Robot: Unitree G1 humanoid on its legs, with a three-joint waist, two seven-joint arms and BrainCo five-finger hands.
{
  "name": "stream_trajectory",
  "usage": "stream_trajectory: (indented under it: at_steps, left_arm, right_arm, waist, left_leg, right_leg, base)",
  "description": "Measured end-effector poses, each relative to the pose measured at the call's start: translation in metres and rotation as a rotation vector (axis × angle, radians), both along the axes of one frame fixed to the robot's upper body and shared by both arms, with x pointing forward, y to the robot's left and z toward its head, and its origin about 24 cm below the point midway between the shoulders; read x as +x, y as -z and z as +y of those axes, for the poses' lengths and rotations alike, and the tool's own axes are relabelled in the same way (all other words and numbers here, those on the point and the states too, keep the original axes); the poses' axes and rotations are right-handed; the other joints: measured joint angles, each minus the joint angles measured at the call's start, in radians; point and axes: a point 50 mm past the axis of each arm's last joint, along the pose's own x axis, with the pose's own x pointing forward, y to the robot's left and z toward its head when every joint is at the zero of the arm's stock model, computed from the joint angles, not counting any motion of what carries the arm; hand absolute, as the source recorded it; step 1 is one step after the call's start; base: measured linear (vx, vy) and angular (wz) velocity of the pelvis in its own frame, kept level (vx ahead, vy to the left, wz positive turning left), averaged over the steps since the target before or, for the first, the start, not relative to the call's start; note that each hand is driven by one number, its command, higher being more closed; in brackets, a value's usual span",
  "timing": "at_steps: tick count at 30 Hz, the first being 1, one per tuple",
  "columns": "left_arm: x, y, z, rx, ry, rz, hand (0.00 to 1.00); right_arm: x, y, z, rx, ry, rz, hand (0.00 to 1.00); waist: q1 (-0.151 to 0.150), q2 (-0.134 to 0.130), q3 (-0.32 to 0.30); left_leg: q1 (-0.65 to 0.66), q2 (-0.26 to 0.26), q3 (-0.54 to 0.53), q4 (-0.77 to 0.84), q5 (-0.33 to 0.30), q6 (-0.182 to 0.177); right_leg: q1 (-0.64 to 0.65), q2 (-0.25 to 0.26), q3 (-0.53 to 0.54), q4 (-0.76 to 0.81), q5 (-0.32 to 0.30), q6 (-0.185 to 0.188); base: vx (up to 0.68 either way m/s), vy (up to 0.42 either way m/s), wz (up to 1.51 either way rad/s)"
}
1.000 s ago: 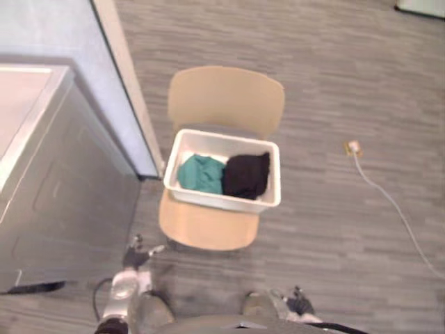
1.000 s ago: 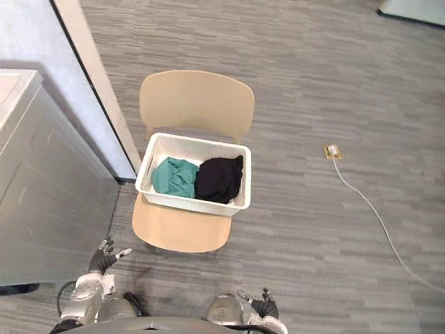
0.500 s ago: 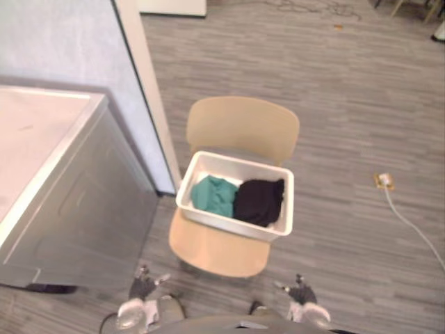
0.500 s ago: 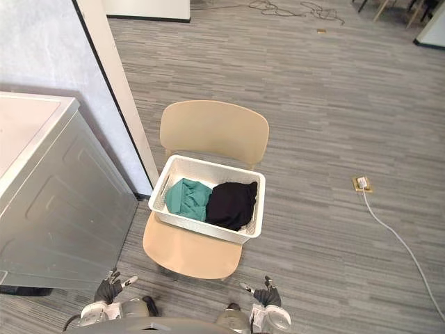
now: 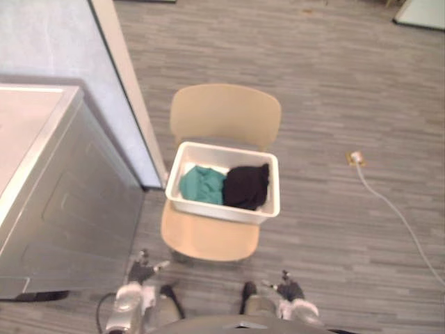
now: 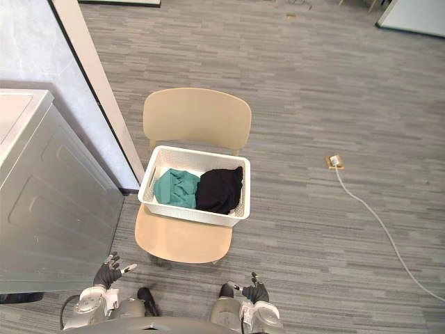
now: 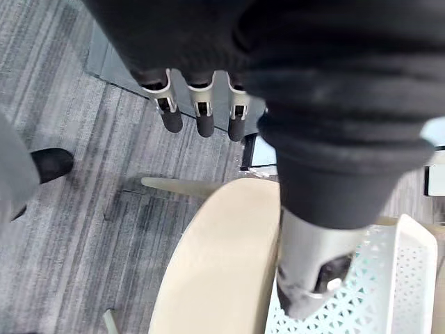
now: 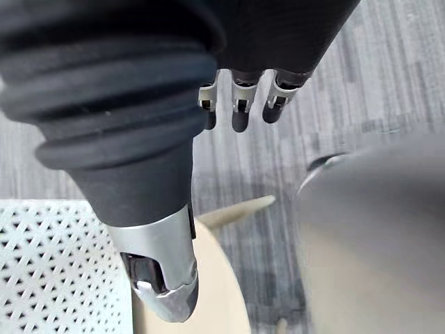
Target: Pick up the laundry basket with both hands and put the clothes into the washing machine.
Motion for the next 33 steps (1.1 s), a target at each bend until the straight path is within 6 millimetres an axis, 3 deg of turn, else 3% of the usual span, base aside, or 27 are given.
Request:
stream_trajectory:
  at_steps: [1, 2, 4, 6, 7, 8, 11, 13, 15, 16, 18, 19, 20, 22, 23, 24, 25, 26, 27, 28, 30, 32, 33]
  left_arm:
    - [0.001, -0.001, 0.001, 0.003, -0.002, -0.004, 0.00]
    - [0.003, -0.003, 0.001, 0.004, -0.009, -0.022, 0.00]
    - [0.001, -0.003, 0.000, 0.002, -0.018, -0.024, 0.00]
    - [-0.010, 0.001, 0.001, -0.001, -0.041, 0.006, 0.00]
    - [-0.013, 0.003, -0.002, -0.011, -0.052, 0.018, 0.00]
    - [-0.019, 0.005, -0.001, -0.007, -0.074, 0.035, 0.00]
    - [-0.024, 0.010, -0.011, -0.036, -0.078, 0.064, 0.00]
    - [-0.025, 0.012, -0.015, -0.044, -0.068, 0.077, 0.00]
    - [-0.024, 0.012, -0.016, -0.047, -0.068, 0.077, 0.00]
    - [-0.023, 0.013, -0.016, -0.047, -0.067, 0.080, 0.00]
    - [-0.023, 0.014, -0.008, -0.036, -0.097, 0.090, 0.00]
    - [-0.034, 0.015, 0.004, -0.025, -0.149, 0.107, 0.00]
    - [-0.036, 0.015, 0.007, -0.020, -0.157, 0.114, 0.00]
    - [-0.034, 0.015, 0.001, -0.032, -0.147, 0.109, 0.00]
    - [-0.034, 0.016, -0.001, -0.035, -0.139, 0.110, 0.00]
    - [-0.035, 0.016, -0.003, -0.039, -0.135, 0.113, 0.00]
    - [-0.035, 0.016, -0.003, -0.035, -0.129, 0.113, 0.00]
    - [-0.032, 0.015, -0.002, -0.026, -0.124, 0.108, 0.00]
    - [-0.034, 0.016, 0.000, -0.018, -0.124, 0.113, 0.00]
    - [-0.035, 0.016, 0.001, -0.006, -0.114, 0.117, 0.00]
    - [-0.026, 0.014, -0.002, 0.003, -0.069, 0.107, 0.00]
    - [-0.012, 0.012, -0.009, -0.004, -0.040, 0.087, 0.00]
    - [-0.009, 0.012, -0.011, -0.005, -0.032, 0.082, 0.00]
  right_arm:
    - [-0.005, 0.002, 0.000, 0.005, 0.000, 0.019, 0.00]
    - [-0.003, 0.002, -0.001, 0.002, -0.006, 0.016, 0.00]
    - [-0.002, 0.001, -0.002, -0.005, -0.012, 0.014, 0.00]
    - [0.006, -0.001, -0.005, -0.011, -0.009, -0.001, 0.00]
    - [0.007, -0.001, -0.007, -0.012, 0.011, -0.004, 0.00]
    - [0.008, -0.002, -0.010, -0.015, 0.033, -0.009, 0.00]
    - [-0.004, 0.000, -0.022, -0.031, 0.079, 0.022, 0.00]
    - [-0.025, 0.002, -0.036, -0.055, 0.148, 0.070, 0.00]
    - [-0.034, 0.003, -0.040, -0.054, 0.192, 0.088, 0.00]
    - [-0.034, 0.003, -0.039, -0.050, 0.206, 0.087, 0.00]
    - [-0.034, 0.006, -0.029, -0.015, 0.237, 0.084, 0.00]
    - [-0.036, 0.010, -0.013, 0.031, 0.255, 0.087, 0.00]
    - [-0.037, 0.010, -0.012, 0.037, 0.264, 0.089, 0.00]
    - [-0.037, 0.010, -0.017, 0.026, 0.268, 0.089, 0.00]
    - [-0.038, 0.009, -0.018, 0.023, 0.271, 0.088, 0.00]
    - [-0.037, 0.008, -0.023, 0.018, 0.284, 0.078, 0.00]
    - [-0.033, 0.005, -0.027, -0.002, 0.281, 0.051, 0.00]
    - [-0.024, 0.002, -0.028, -0.013, 0.255, 0.022, 0.00]
    - [-0.023, 0.001, -0.026, -0.012, 0.244, 0.017, 0.00]
    - [-0.023, 0.002, -0.023, 0.000, 0.237, 0.017, 0.00]
    - [-0.030, 0.004, -0.021, 0.005, 0.233, 0.033, 0.00]
    - [-0.034, 0.004, -0.020, 0.009, 0.240, 0.038, 0.00]
    - [-0.035, 0.004, -0.021, 0.007, 0.241, 0.039, 0.00]
  waist:
    - [0.007, -0.009, -0.005]
    - [0.016, -0.004, -0.004]
    - [0.022, 0.012, -0.008]
    - [0.033, 0.037, 0.006]
    - [0.022, 0.047, 0.004]
    - [0.009, 0.038, 0.004]
    - [0.003, 0.056, -0.005]
    - [-0.007, 0.064, -0.012]
    - [-0.010, 0.072, -0.017]
    - [-0.012, 0.076, -0.020]
    - [0.010, 0.045, -0.021]
    - [0.015, 0.015, -0.033]
    - [0.013, 0.008, -0.037]
    - [0.008, 0.017, -0.041]
    - [0.002, 0.019, -0.039]
    - [-0.004, 0.022, -0.037]
    - [-0.010, 0.029, -0.030]
    - [-0.019, 0.043, -0.018]
    - [-0.025, 0.046, -0.015]
    - [-0.039, 0.050, -0.013]
    - [-0.066, 0.052, -0.003]
    - [-0.077, 0.057, 0.026]
    - [-0.083, 0.058, 0.027]
  left_leg:
    - [-0.032, -0.010, -0.050, 0.038, 0.000, -0.005]
    - [-0.068, -0.010, -0.095, 0.048, 0.022, -0.007]
    - [-0.112, -0.014, -0.155, 0.030, 0.063, -0.012]
    - [-0.124, -0.025, -0.202, -0.103, 0.161, -0.006]
    - [-0.119, -0.014, -0.154, -0.160, 0.147, 0.024]
    - [-0.113, 0.026, 0.009, -0.168, 0.089, 0.075]
    - [-0.117, 0.114, 0.249, 0.027, 0.063, 0.077]
    - [-0.071, 0.129, 0.279, 0.134, 0.013, 0.069]
    - [-0.017, 0.126, 0.313, 0.079, 0.000, 0.047]
    - [-0.018, 0.114, 0.325, 0.040, -0.002, 0.006]
    - [-0.036, 0.071, 0.331, 0.030, 0.014, 0.030]
    - [-0.041, 0.031, 0.314, 0.031, 0.004, 0.046]
    - [-0.041, 0.013, 0.299, 0.031, -0.005, 0.054]
    - [-0.034, -0.061, 0.238, 0.030, -0.076, 0.081]
    - [-0.027, -0.084, 0.225, 0.026, -0.086, 0.089]
    - [-0.007, -0.116, 0.204, 0.016, -0.095, 0.097]
    - [0.015, -0.146, 0.179, -0.007, -0.100, 0.106]
    - [0.049, -0.163, 0.154, -0.049, -0.092, 0.110]
    - [0.070, -0.171, 0.140, -0.075, -0.084, 0.109]
    - [0.110, -0.190, 0.103, -0.131, -0.064, 0.110]
    - [0.154, -0.225, 0.026, -0.187, -0.038, 0.119]
    - [0.195, -0.243, -0.045, -0.210, -0.034, 0.126]
    - [0.202, -0.245, -0.068, -0.216, -0.035, 0.124]
  right_leg:
    - [0.024, 0.015, 0.063, -0.003, -0.049, 0.009]
    - [0.020, 0.025, 0.052, 0.008, -0.075, 0.014]
    - [-0.005, 0.033, -0.009, 0.020, -0.077, 0.006]
    - [-0.011, 0.038, -0.115, 0.038, -0.067, -0.023]
    - [0.001, 0.034, -0.168, 0.004, -0.055, -0.033]
    - [0.030, 0.003, -0.258, -0.059, -0.014, -0.048]
    - [0.069, -0.033, -0.421, -0.099, 0.004, -0.052]
    - [0.140, -0.063, -0.588, -0.125, 0.012, -0.038]
    - [0.164, -0.069, -0.701, -0.148, 0.033, -0.005]
    - [0.166, -0.070, -0.731, -0.151, 0.041, 0.008]
    - [0.176, -0.096, -0.777, -0.175, 0.078, 0.016]
    - [0.200, -0.120, -0.807, -0.183, 0.092, 0.025]
    - [0.208, -0.136, -0.818, -0.172, 0.094, 0.030]
    - [0.198, -0.258, -0.810, 0.030, 0.095, 0.030]
    - [0.184, -0.302, -0.788, 0.105, 0.100, 0.016]
    - [0.137, -0.361, -0.725, 0.235, 0.121, -0.065]
    - [0.042, -0.386, -0.590, 0.422, 0.123, -0.215]
    - [-0.043, -0.332, -0.471, 0.565, 0.055, -0.180]
    - [-0.074, -0.288, -0.430, 0.598, 0.022, -0.161]
    - [-0.120, -0.198, -0.376, 0.614, -0.031, -0.138]
    - [-0.184, -0.082, -0.347, 0.524, -0.095, -0.108]
    - [-0.245, -0.003, -0.300, 0.356, -0.100, -0.099]
    - [-0.259, 0.012, -0.299, 0.290, -0.087, -0.097]
  base:
    - [-0.07, -0.134, 1.25]
    - [-0.09, -0.151, 1.24]
    - [-0.13, -0.160, 1.11]
    - [-0.20, -0.177, 1.26]
    - [-0.18, -0.109, 1.62]
    - [-0.18, -0.072, 1.59]
    - [-0.09, -0.027, 1.66]
    - [-0.06, 0.011, 2.18]
    - [0.02, 0.156, 1.84]
    - [0.07, 0.233, 1.59]
    - [0.06, 0.212, 0.95]
    - [0.03, 0.268, 0.71]
    - [0.04, 0.358, 0.87]
    - [0.03, 0.391, 0.91]
    - [0.04, 0.318, 0.81]
    - [0.09, 0.298, 0.69]
    - [0.18, 0.364, 0.69]
    - [0.14, 0.279, 0.57]
    - [0.20, 0.262, 0.65]
    - [0.16, 0.148, 0.77]
    - [0.23, 0.140, 1.23]
    - [0.26, 0.073, 1.21]
    - [0.28, 0.044, 0.99]
